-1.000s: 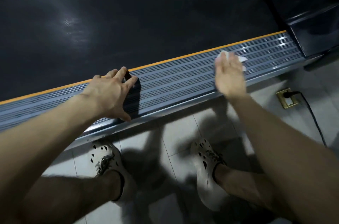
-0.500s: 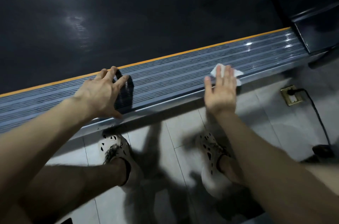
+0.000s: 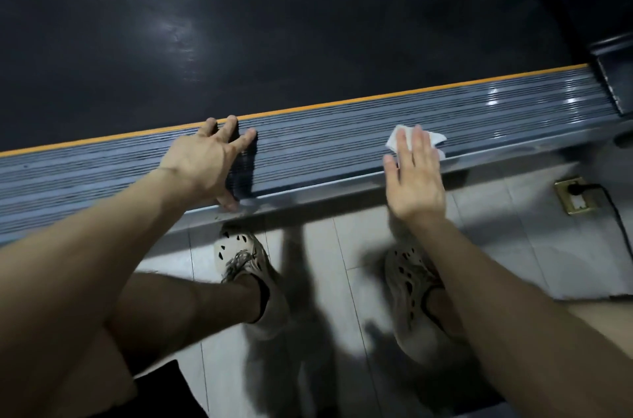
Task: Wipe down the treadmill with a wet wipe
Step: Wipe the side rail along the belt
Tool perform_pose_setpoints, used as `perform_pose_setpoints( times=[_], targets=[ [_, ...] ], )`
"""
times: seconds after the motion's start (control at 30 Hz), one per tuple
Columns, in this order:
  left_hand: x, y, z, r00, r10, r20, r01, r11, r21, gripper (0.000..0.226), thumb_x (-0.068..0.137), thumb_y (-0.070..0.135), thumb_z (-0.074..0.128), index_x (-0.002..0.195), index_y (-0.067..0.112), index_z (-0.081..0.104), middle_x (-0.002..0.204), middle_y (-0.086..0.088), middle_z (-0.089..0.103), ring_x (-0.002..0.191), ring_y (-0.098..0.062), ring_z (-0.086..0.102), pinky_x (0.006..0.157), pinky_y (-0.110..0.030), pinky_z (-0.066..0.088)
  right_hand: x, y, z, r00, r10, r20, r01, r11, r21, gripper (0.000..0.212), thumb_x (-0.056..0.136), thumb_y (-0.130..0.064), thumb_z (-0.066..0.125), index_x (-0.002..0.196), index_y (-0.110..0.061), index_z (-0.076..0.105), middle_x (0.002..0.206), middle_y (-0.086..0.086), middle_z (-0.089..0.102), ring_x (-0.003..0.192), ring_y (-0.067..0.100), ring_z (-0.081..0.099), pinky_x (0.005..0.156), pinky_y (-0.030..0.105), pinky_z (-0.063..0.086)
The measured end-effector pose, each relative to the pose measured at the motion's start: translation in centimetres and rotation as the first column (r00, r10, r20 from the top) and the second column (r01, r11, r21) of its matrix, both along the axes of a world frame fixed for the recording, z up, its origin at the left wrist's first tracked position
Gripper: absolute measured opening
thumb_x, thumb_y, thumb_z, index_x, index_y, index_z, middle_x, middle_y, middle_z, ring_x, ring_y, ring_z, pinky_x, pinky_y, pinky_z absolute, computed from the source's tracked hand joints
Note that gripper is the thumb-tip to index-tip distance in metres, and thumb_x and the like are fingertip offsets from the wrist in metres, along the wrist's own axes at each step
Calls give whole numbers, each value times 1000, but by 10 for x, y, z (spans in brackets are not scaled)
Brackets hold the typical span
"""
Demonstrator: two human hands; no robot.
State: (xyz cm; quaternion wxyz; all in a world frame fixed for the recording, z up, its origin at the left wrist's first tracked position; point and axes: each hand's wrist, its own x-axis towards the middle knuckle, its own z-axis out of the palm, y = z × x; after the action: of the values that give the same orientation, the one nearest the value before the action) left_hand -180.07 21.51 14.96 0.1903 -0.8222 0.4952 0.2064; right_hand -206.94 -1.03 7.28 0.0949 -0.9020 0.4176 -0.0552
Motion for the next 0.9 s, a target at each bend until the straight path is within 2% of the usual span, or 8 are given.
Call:
perform_pose_setpoints(
  times=[0.07,0.2,0.33,0.47,0.6,0.67,0.77,0.9],
  targets=[
    [1,-1,2,1000,-1,-7,1,1000,3,161,46,86,86,168,41,-10,179,-1,-2,164,-34,13,117,-51,46,21,34,3,997,-66,34,66,998,-15,75,112,-62,21,169,-13,26,176,17,17,165,31,11,130,55,20],
    [4,-1,1,1000,-13,22,13,1000,-22,160,44,88,86,169,43,-4,179,0,5,162,-33,24,119,-44,43,88,162,5,896,442,43,-444,895,51,68,112,-52,32,168,-14,28,178,11,10,166,23,-1,133,49,14],
    [4,-2,1,999,-18,28,19,999,-38,158,45,85,88,169,43,0,179,-1,9,160,-33,28,119,-43,44,92,137,3,797,603,30,-604,794,69,63,113,-51,28,167,-19,33,178,4,14,166,18,3,133,47,12],
    [0,-4,5,1000,15,15,-14,1000,-12,163,40,80,91,169,42,-2,179,-1,6,162,-35,22,117,-46,46,31,1,-8,974,219,-50,-223,972,-71,68,113,-56,15,169,-18,25,176,13,19,165,29,13,132,55,13],
    [-2,-12,7,999,39,2,-40,999,26,165,42,71,97,169,39,-4,179,-4,2,163,-37,17,114,-52,49,37,-29,7,979,-195,-58,198,978,67,81,108,-65,2,171,-15,13,178,17,7,165,29,2,133,53,7],
    [-4,-16,7,998,65,19,-66,996,55,166,41,68,98,168,38,-4,179,-5,1,163,-37,15,114,-53,49,79,23,1,1000,-29,12,29,999,-43,75,111,-58,16,168,-10,26,175,20,19,164,32,13,132,54,15],
    [-6,-19,3,996,91,22,-93,992,81,167,43,63,101,167,35,-7,179,-5,-2,164,-38,13,117,-52,46,137,99,-1,902,428,50,-430,901,60,67,110,-50,25,168,-16,30,177,10,20,165,24,10,134,48,8],
    [-5,-16,-1,994,111,13,-111,991,75,165,44,64,100,167,38,-7,179,1,-6,165,-32,8,117,-53,46,126,64,-5,881,469,56,-471,881,42,64,111,-48,30,169,-23,26,178,3,16,165,19,8,134,47,5]
  ],
)
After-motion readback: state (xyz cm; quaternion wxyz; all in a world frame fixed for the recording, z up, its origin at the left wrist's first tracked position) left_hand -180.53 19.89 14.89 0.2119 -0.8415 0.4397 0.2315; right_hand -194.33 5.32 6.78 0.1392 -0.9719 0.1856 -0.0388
